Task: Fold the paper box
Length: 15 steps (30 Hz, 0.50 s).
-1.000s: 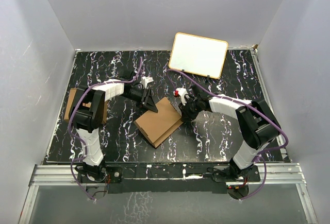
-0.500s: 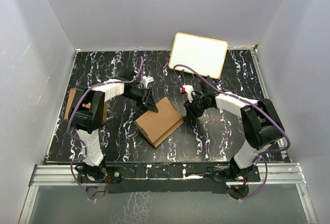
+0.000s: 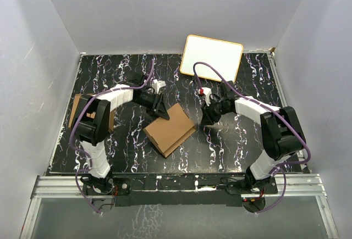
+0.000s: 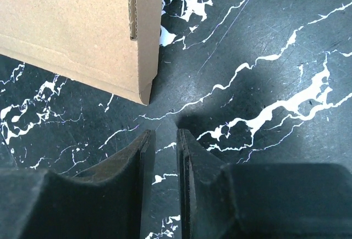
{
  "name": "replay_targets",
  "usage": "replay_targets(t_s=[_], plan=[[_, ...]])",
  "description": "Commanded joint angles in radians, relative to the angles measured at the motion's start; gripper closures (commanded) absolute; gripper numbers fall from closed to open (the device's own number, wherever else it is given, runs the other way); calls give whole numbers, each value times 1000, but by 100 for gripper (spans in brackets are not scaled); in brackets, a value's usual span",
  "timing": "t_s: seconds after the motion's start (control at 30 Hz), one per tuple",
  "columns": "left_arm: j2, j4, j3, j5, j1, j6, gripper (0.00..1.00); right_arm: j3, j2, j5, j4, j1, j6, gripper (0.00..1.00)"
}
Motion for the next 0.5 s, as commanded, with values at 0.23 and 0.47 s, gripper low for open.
replay_targets(t_s=[0.23,0.47], plan=[[-116,-102,36,-310,-106,46,100,47,8,-3,52,-8,59,74],[-165,-112,31,-397,-164,58,100,45,7,-10,57,-20,68,74]])
